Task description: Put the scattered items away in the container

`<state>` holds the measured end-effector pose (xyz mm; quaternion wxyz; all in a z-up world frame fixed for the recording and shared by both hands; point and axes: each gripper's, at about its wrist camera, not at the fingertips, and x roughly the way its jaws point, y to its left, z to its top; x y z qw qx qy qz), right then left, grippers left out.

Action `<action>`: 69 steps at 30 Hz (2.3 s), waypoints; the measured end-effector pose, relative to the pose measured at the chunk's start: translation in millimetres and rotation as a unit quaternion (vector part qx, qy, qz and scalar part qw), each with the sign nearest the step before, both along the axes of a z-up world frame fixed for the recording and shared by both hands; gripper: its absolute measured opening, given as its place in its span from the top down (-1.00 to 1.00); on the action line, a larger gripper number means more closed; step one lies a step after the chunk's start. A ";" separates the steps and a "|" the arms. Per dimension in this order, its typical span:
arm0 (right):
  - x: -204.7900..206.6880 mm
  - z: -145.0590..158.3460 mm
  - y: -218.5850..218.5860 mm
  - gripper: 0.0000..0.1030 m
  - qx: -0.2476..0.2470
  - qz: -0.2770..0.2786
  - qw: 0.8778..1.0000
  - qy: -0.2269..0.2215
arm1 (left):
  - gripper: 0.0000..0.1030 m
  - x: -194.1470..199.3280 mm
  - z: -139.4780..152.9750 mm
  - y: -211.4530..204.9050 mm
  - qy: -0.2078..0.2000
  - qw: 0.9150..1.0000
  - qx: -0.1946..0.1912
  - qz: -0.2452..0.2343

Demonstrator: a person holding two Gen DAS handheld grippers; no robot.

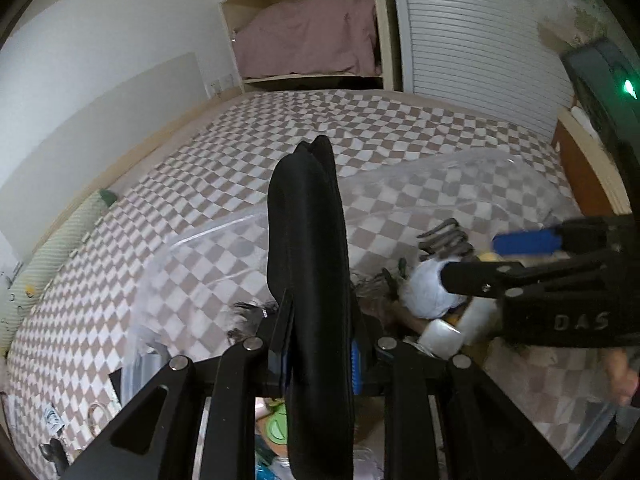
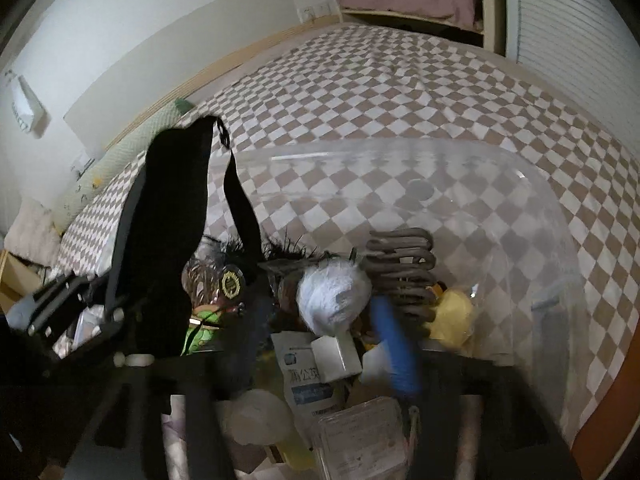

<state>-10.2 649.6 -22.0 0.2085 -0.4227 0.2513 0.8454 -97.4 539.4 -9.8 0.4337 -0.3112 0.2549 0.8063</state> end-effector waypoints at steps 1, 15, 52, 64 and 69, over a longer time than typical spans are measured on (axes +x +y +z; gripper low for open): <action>2.0 2.5 0.0 -0.57 0.004 -0.003 1.000 0.003 | 0.59 1.1 -0.6 0.8 -0.003 1.000 -0.001 -0.003; 13.1 14.5 12.9 -0.57 0.029 -0.061 0.998 -0.009 | -0.36 19.5 -1.2 3.8 -0.049 0.998 0.008 -0.025; 39.4 44.3 -20.0 -1.00 0.100 -0.059 0.993 0.015 | -1.00 46.1 47.6 -73.7 -0.015 0.997 0.062 0.051; 62.9 75.8 -43.1 -1.00 0.122 -0.054 0.989 0.068 | -1.00 73.5 78.7 -117.0 0.000 0.992 0.105 0.068; 69.8 83.8 -56.8 -1.00 0.141 -0.038 0.986 0.077 | -1.00 85.0 85.6 -134.9 0.000 0.990 0.117 0.074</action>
